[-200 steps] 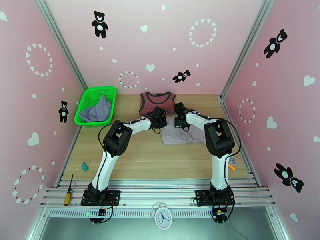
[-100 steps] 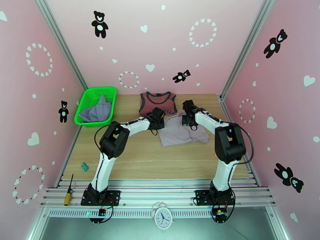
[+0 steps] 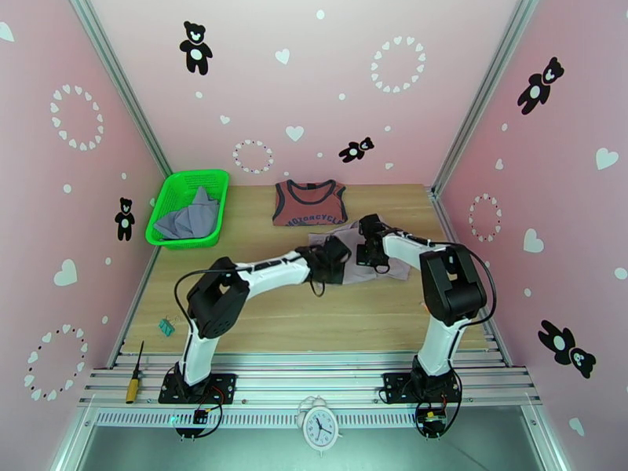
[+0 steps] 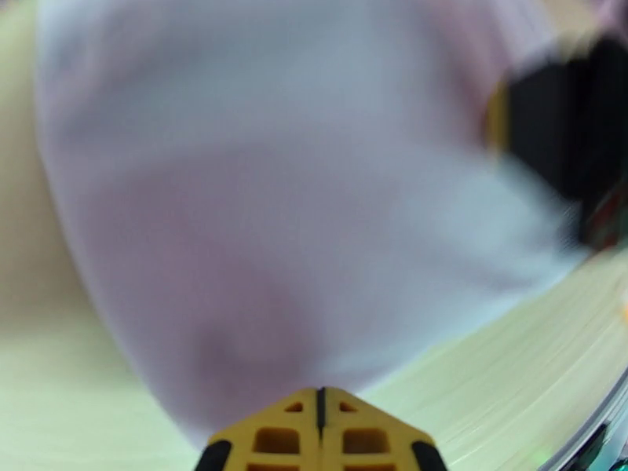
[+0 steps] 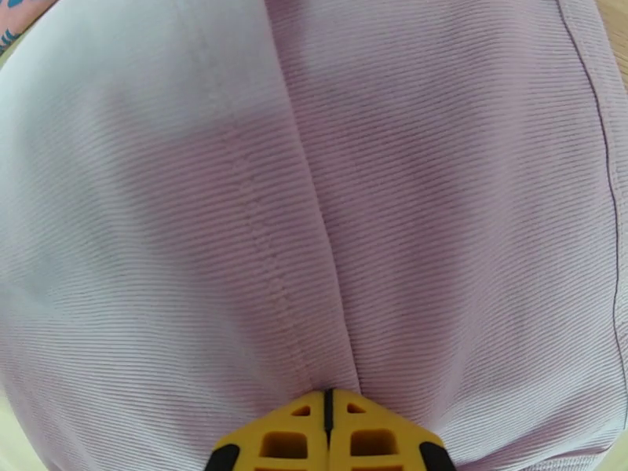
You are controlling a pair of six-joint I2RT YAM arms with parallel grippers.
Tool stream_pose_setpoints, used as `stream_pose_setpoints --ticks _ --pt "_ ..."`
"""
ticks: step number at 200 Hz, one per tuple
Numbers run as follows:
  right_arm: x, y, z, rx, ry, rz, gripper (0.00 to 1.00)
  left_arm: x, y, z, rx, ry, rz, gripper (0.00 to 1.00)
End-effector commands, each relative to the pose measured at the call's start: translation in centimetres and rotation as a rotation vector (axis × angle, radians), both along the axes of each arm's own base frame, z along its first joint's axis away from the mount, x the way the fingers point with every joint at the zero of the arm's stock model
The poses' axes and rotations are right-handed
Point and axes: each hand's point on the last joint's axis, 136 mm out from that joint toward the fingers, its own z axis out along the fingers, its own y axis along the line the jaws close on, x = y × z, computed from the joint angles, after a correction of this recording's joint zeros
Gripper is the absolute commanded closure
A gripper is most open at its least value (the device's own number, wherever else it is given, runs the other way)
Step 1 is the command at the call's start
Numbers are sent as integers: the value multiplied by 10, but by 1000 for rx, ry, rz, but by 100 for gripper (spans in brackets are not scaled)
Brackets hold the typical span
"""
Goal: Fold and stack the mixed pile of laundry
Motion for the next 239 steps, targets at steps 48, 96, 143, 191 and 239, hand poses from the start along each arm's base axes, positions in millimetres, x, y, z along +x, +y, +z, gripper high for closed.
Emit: stream_pose_setpoints --ticks 48,96,143,191,239 --pt "-85 25 -24 15 127 -27 100 -2 98 -42 230 2 184 100" --pt "-141 102 -33 64 105 4 100 49 149 -31 289 -73 183 100" --pt "-134 132 7 32 -29 5 100 87 224 0 345 -124 289 100" --pt "-93 111 97 -79 -195 104 100 83 240 53 325 -208 324 100" --pt "-33 87 95 12 -88 191 100 57 174 73 176 -201 214 97"
